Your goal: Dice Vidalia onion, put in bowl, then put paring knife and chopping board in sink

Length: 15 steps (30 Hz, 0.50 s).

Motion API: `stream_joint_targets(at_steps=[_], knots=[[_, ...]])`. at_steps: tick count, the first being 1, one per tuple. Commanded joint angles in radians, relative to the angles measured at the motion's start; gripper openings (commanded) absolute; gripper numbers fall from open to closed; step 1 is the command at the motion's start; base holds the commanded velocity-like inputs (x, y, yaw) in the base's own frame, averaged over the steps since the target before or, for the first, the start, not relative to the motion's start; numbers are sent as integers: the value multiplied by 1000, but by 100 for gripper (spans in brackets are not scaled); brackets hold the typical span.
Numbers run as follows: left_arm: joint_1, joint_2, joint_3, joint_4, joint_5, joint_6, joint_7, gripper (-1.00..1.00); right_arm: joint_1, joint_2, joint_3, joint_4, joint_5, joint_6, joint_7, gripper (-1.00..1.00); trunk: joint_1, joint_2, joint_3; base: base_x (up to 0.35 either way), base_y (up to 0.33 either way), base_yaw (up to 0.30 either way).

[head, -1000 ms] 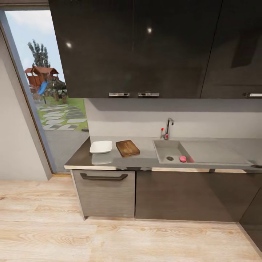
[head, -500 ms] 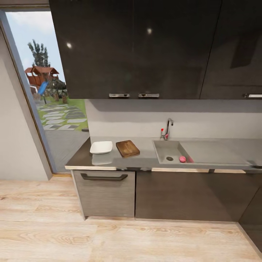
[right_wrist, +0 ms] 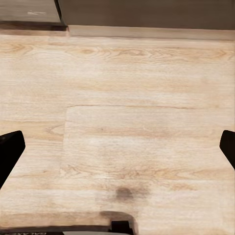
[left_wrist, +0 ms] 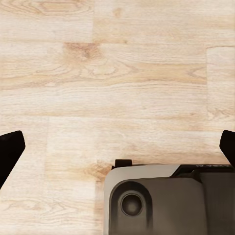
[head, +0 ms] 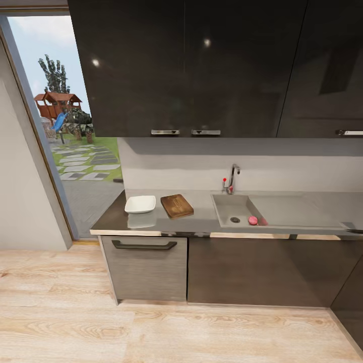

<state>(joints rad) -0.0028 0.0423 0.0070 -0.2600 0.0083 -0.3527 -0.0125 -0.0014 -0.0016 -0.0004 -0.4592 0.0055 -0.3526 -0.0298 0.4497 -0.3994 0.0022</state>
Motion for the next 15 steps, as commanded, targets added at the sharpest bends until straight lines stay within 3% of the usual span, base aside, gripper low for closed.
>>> stream_joint_targets(at_steps=[1, 15], knots=[[0, 0, 1, 1, 1, -3, -1, 100, 0, 0, 0, 1, 1, -3, -2, 100, 0, -1, 0, 0, 0, 0], [0, 1, 1, 0, -1, -5, -1, 100, 0, -5, 1, 1, 1, -3, -1, 100, 0, -1, 0, 0, 0, 0]])
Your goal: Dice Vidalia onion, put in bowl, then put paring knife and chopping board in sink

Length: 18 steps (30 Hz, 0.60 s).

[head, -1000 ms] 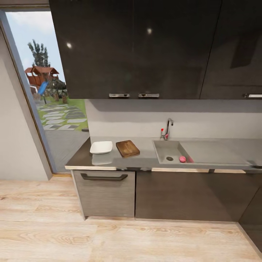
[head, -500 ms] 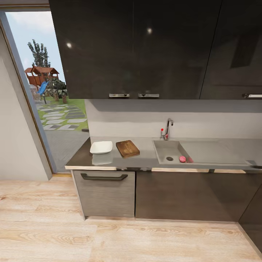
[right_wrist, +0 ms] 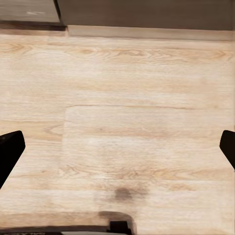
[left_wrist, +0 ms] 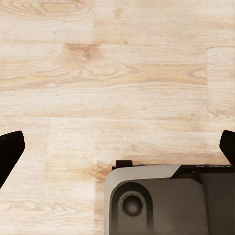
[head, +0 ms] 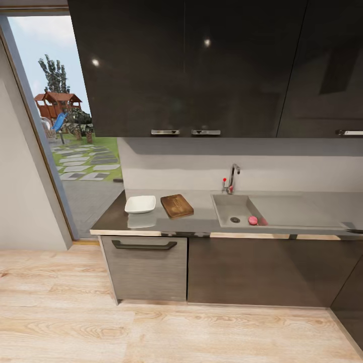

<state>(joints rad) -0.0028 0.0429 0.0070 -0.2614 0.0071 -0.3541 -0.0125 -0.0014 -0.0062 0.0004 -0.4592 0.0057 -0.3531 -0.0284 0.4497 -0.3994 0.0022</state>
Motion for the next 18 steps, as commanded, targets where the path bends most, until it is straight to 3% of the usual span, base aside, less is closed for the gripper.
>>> stream_joint_targets(at_steps=[1, 5, 18], knots=[[0, 0, 1, 1, 1, -3, -1, 100, 0, -2, 0, 1, 1, -3, -2, 100, 0, -1, 0, 0, 0, 0], [0, 0, 1, 1, 1, -3, -1, 100, 0, -23, 1, 8, 0, -3, -2, 100, 0, -1, 0, 0, 0, 0], [0, 0, 1, 0, 1, -4, -1, 100, 0, -23, 3, 15, 0, -3, -2, 100, 0, -1, 0, 0, 0, 0]])
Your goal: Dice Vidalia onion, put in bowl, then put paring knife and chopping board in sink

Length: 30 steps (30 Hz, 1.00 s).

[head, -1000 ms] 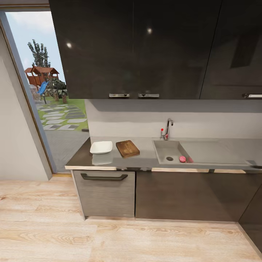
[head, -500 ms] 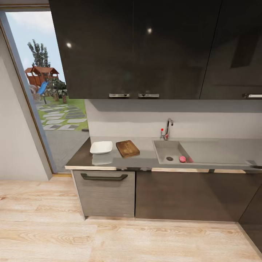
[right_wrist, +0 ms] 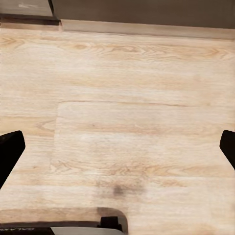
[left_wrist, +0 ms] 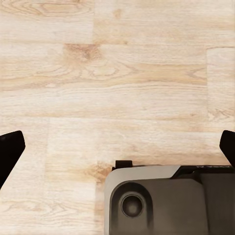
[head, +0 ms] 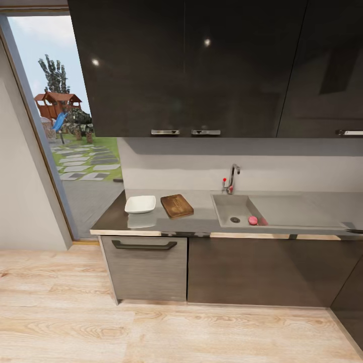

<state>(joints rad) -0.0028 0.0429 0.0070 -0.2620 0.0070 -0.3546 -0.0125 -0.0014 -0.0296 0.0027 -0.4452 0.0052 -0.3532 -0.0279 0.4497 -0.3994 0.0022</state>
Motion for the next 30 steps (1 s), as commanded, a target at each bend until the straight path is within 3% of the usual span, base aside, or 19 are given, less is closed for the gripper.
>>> stream_joint_targets(at_steps=[1, 22, 28, 30], knots=[[0, 0, 1, 1, 1, -3, -1, 100, 0, 0, 1, 1, 1, -3, -3, 100, 0, -1, 0, 0, 0, 0], [0, 0, 1, 3, 2, -1, -3, 100, 0, 9, 2, -10, 1, -2, -1, 100, 0, -1, 0, 0, 0, 0], [0, 0, 1, 3, 2, -1, -3, 100, 0, 13, 2, -147, 2, 20, -33, 100, 0, -1, 0, 0, 0, 0], [0, -1, 1, 3, 2, -1, -3, 100, 0, 14, 2, -237, 2, 75, -68, 100, 0, -1, 0, 0, 0, 0]])
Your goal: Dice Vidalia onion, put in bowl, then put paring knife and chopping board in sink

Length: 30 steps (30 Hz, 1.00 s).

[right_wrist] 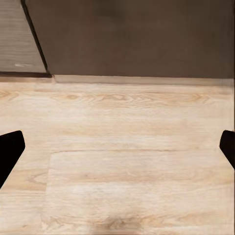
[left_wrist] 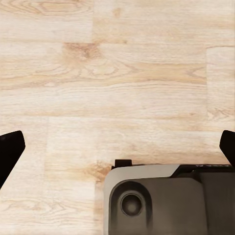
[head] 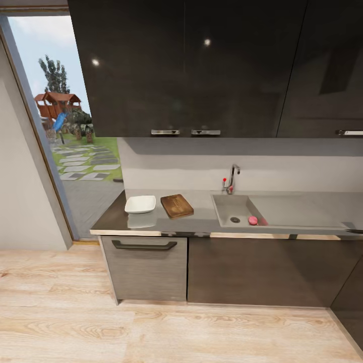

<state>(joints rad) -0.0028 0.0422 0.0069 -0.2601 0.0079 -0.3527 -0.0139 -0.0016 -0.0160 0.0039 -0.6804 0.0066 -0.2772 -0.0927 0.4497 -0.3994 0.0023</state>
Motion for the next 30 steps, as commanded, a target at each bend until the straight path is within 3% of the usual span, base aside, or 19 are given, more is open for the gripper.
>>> stream_joint_targets(at_steps=[1, 12, 14, 17, 20, 22, 23, 24, 26, 28, 30], knots=[[0, 0, 0, 1, 1, -3, -1, 100, 0, 0, 1, -25, 0, 19, -13, 100, 0, -1, 0, 0, 0, 0], [0, -1, -1, 2, 0, -3, -1, 100, -29, 4, 1, -390, -1, 359, -69, 100, 0, -1, 0, 0, 0, 0], [0, -1, -1, 2, 0, -3, -1, 100, -73, 22, 1, -475, -1, 473, -83, 100, 0, -1, 0, 0, 0, 0], [0, -1, -1, 2, 0, -3, -1, 100, -130, 40, 2, -508, -1, 558, -118, 100, 0, -1, 0, 2, 0, 0], [0, -1, -1, 2, 0, -2, -1, 100, -293, 61, 11, -526, -3, 700, -215, 100, 0, -1, 0, 99, 63, 0], [0, -1, -1, 2, 1, -2, -1, 100, -364, 68, 14, -528, -3, 764, -232, 100, 0, -1, 0, 178, 134, 0], [0, -1, 0, 2, 1, -2, -1, 100, -493, 79, 19, -519, -2, 886, -245, 100, 0, -1, 0, 228, 176, 0], [0, -1, 0, 1, 1, -2, -1, 100, -601, 87, 21, -494, -3, 953, -248, 100, 0, -1, 0, 241, 185, 0], [0, -1, 0, 2, 1, -2, -1, 100, -690, 95, 21, -448, -3, 981, -250, 100, 0, -1, 0, 245, 188, 0], [0, -1, 0, 2, 1, -2, -1, 100, -844, 103, 22, -295, -3, 1000, -249, 100, 0, -1, 0, 248, 191, 0], [0, -2, 0, 2, 1, -2, -1, 100, -923, 106, 22, -182, -4, 1000, -248, 100, 0, -1, 0, 249, 191, 0]])
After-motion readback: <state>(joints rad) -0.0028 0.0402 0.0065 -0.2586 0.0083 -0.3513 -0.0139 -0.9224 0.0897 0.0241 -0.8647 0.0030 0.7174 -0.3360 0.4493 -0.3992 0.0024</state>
